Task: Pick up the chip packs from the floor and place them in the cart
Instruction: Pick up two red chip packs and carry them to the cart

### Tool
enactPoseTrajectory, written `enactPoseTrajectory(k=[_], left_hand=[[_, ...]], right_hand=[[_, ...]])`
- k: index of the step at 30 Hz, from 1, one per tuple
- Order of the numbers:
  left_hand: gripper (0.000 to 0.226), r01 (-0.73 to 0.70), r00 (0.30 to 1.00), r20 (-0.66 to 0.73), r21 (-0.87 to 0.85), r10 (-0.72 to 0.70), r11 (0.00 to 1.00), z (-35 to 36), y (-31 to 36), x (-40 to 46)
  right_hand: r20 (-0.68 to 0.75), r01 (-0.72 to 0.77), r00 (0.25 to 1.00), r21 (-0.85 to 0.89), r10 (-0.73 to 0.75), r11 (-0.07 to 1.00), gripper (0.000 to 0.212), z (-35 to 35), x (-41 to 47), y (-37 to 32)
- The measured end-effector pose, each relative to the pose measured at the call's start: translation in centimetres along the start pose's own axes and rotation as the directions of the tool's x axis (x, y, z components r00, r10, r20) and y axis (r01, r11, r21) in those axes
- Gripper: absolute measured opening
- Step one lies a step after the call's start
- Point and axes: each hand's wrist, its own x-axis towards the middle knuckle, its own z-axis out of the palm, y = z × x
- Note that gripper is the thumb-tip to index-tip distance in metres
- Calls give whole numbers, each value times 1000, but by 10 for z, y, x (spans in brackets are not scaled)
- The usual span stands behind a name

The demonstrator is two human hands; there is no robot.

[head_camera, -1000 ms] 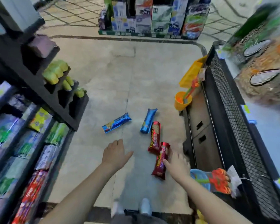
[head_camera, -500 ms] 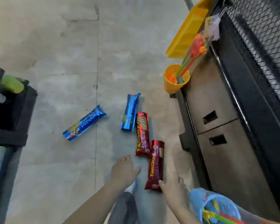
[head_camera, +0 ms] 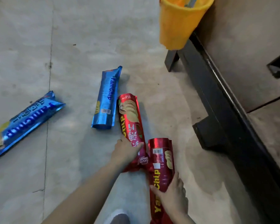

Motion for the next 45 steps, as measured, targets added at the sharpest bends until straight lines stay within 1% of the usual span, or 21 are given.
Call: enactPoseTrajectory(k=[2,4,7,9,12,15,17,21,23,26,29,32,34,36,38,41,45], left_hand=[[96,40,998,-41,-83,-43,996,17,-2,25],[95,74,990,-105,-150,-90,986,27,-2,42],[82,66,975,-191,-233,-112,970,34,-5,51],[73,73,972,-195,-278,-130,958,28,-4,43],[70,111,973,-165,-290,-164,951,6,8,8],[66,128,970,-150,-357,-192,925,-28,29,-50],[64,107,972,-151,-388,-178,915,-62,47,-93],[59,63,969,-193,-421,-157,905,-154,89,-193],[61,33,963,-229,-434,-145,901,-209,114,-252],[62,70,945,-257,-445,-202,893,-290,143,-343],[63,54,922,-318,-461,-222,886,-365,165,-431],[58,34,898,-375,-466,-232,884,-428,182,-508],[56,12,887,-405,-459,-221,888,-463,191,-555],[58,-19,880,-430,-456,-201,890,-489,194,-594],[61,-24,882,-427,-465,-200,885,-506,191,-628],[62,-58,880,-446,-446,-166,893,-518,189,-671],[65,-81,875,-458,-457,-157,886,-510,189,-718]], right_hand=[[-51,0,999,60,3,998,127,22,15,8],[-124,14,992,119,1,993,121,38,24,13],[-159,55,987,210,-21,976,108,46,32,20],[-160,58,987,225,-21,973,102,34,27,20],[-174,65,984,187,-32,980,96,-5,5,8],[-181,81,982,167,-50,983,91,-56,-32,-14],[-170,117,981,151,-90,982,90,-96,-65,-35],[-126,184,978,126,-168,975,90,-186,-151,-88],[-103,239,969,152,-225,959,90,-236,-200,-116],[-96,323,946,165,-311,932,87,-318,-279,-152],[-111,395,918,222,-380,891,78,-401,-362,-187],[-97,444,894,315,-437,839,70,-464,-435,-212],[-95,496,865,310,-493,811,68,-494,-474,-222],[-90,544,835,286,-544,788,70,-514,-507,-227],[-83,576,811,284,-579,766,71,-528,-536,-228],[-113,623,775,304,-622,721,68,-543,-574,-224],[-119,655,745,313,-656,687,68,-557,-605,-209]])
